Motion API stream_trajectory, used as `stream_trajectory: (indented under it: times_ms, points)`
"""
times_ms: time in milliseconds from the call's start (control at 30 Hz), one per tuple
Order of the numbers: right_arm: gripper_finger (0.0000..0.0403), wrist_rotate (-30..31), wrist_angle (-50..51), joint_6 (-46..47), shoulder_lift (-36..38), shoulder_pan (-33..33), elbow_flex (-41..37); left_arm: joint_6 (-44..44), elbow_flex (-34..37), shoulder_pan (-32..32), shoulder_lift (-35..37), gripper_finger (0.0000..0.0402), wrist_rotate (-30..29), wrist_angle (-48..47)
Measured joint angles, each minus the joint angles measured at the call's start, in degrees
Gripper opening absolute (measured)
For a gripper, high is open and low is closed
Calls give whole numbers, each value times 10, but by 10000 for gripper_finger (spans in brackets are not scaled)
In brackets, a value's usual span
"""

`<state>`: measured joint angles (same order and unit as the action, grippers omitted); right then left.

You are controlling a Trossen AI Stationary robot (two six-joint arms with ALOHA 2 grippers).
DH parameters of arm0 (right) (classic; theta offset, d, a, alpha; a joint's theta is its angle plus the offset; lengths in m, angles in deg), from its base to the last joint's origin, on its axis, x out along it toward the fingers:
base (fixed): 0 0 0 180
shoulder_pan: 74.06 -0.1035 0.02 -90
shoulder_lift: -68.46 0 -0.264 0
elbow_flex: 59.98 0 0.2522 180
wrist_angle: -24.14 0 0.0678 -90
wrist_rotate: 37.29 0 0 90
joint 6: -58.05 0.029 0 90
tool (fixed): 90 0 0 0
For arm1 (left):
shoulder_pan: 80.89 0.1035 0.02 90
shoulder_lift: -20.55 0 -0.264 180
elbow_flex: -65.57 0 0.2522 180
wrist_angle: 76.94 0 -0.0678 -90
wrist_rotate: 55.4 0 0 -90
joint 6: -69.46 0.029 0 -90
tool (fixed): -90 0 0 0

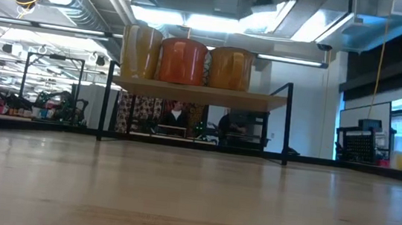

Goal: Place coffee mugs
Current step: Return to Home Position

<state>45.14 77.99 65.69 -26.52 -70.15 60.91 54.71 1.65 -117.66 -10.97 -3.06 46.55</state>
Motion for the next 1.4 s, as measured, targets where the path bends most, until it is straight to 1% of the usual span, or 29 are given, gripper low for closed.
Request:
stream_trajectory:
  times_ms: [100,167,233,300,400,467,600,733,800,900,967,1067,1133,1200,1233,1300,1400]
  points:
    - [46,4,-105,28,87,-13,-140,31,61,6,33,12,48,107]
    - [21,3,-171,52,146,-16,-235,40,98,17,54,5,68,174]
    - [6,5,-243,69,210,-24,-325,64,134,32,69,5,95,242]
    - [7,15,-310,85,275,-30,-407,72,171,55,68,2,104,310]
    - [17,20,-383,104,358,-38,-519,56,221,96,57,1,103,382]
    - [18,24,-425,109,408,-40,-583,46,250,123,55,1,106,411]
    - [9,32,-481,124,507,-39,-690,44,297,177,55,1,156,467]
    - [1,58,-498,125,589,-39,-776,43,328,232,58,1,187,475]
    - [3,71,-499,131,636,-39,-815,44,334,254,71,0,189,472]
    - [1,106,-510,141,697,-39,-871,46,339,280,91,0,189,476]
    - [1,125,-504,164,736,-39,-904,44,346,288,104,0,188,477]
    - [4,128,-491,179,793,-39,-944,17,358,293,120,0,171,475]
    - [5,128,-486,179,820,-39,-956,19,361,293,126,0,166,472]
    - [5,116,-474,202,842,-39,-962,50,361,293,127,0,152,452]
    - [5,96,-466,211,853,-39,-962,58,361,293,127,0,147,445]
    - [5,59,-449,191,872,-39,-967,78,362,293,127,0,147,445]
    - [5,8,-432,140,895,-39,-987,133,378,293,127,0,151,468]
